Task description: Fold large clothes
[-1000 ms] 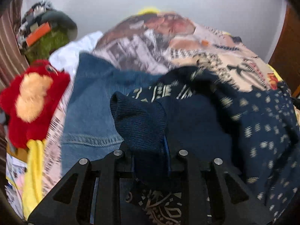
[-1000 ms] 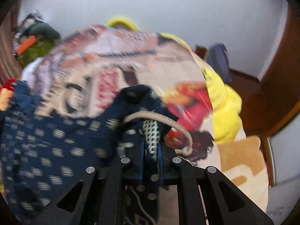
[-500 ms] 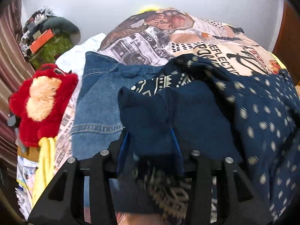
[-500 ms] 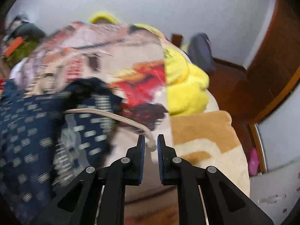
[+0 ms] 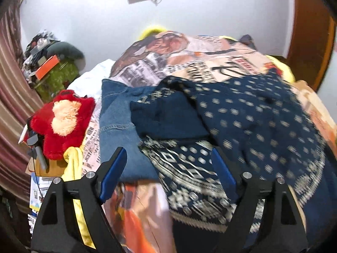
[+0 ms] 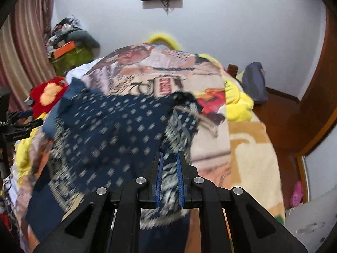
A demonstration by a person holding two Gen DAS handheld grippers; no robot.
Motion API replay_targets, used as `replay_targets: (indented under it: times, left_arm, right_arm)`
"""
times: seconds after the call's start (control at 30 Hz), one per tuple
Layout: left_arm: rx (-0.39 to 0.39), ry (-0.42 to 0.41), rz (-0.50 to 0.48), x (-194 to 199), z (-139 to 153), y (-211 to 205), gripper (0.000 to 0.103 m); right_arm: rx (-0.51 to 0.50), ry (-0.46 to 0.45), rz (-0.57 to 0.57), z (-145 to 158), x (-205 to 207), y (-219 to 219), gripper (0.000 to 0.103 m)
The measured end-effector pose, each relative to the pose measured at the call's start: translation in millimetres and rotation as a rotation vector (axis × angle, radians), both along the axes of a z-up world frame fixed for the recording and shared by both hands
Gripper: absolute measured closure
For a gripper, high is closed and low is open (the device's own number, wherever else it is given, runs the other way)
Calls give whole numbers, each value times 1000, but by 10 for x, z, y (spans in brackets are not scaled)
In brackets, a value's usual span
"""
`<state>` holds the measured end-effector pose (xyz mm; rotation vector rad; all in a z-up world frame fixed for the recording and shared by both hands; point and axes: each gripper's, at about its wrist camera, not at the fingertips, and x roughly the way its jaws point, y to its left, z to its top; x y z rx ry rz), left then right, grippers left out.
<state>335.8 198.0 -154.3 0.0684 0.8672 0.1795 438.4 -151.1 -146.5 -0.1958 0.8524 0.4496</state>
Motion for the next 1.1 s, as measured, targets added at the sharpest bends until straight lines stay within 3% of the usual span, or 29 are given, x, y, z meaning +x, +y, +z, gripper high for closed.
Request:
replay_targets:
  times: [0.2, 0.47, 0.67, 0.87, 1.1]
  left_arm:
    - [-14, -3, -71, -483, -9, -299, 15]
    - [-35, 76, -87, -957, -355, -480, 15]
    - [-63, 120, -54, -1201, -555, -446, 15]
    - [-112, 168, -1, -1470, -723, -346, 15]
    - [-193, 198, 37, -1777, -846, -295, 15]
  right_arm:
    - [18, 129, 15, -234, -588, -208, 95]
    - [-59, 304, 6, -935, -1200, -491, 95]
    - [-20, 250, -32, -1023, -1445, -718, 95]
    - [-167, 121, -20, -1051, -1686, -587, 95]
    - [-160, 131, -75, -1057, -1729, -790, 95]
